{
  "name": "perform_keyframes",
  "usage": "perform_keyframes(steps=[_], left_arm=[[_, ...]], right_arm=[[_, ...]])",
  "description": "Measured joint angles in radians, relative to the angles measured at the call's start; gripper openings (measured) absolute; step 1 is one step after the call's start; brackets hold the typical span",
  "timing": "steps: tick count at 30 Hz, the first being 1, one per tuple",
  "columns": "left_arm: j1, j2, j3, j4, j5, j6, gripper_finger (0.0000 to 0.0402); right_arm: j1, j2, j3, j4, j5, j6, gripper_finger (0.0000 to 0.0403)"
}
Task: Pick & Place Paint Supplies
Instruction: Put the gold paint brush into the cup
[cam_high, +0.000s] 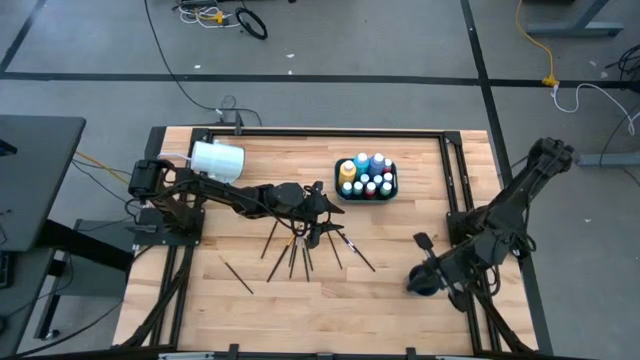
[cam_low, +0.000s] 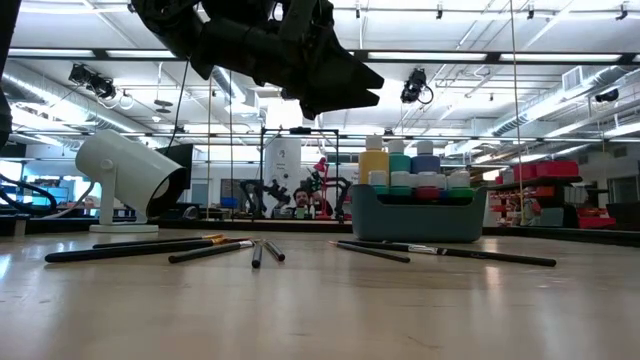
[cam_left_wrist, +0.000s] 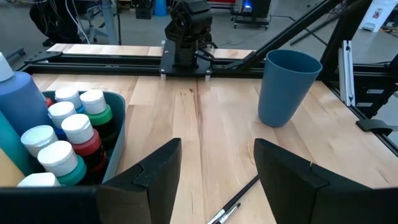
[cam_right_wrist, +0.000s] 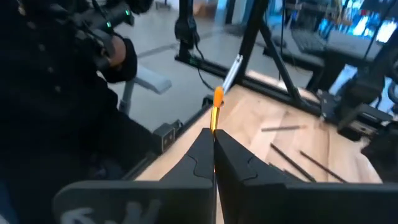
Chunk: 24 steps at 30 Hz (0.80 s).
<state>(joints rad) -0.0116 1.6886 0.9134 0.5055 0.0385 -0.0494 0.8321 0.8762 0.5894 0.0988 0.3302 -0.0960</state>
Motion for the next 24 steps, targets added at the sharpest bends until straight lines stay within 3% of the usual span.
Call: perform_keyframes(steps=[6, 17, 24], left_arm=[[0.000, 0.000, 0.000, 0.002, 0.000, 0.000, 0.0210], [0.000, 0.000, 0.000, 0.029, 0.000, 0.017, 0.0210], [0.000, 0.000, 0.000, 0.033, 0.000, 0.023, 0.0210]], right_arm=[[0.017, -0.032, -0.200, 0.299, 0.000, -0.051, 0.0002], [0.016, -0.208, -0.519, 0.674, 0.002, 0.027, 0.0002], [0.016, -0.205, -0.574, 0.720, -0.004, 0.071, 0.0033]])
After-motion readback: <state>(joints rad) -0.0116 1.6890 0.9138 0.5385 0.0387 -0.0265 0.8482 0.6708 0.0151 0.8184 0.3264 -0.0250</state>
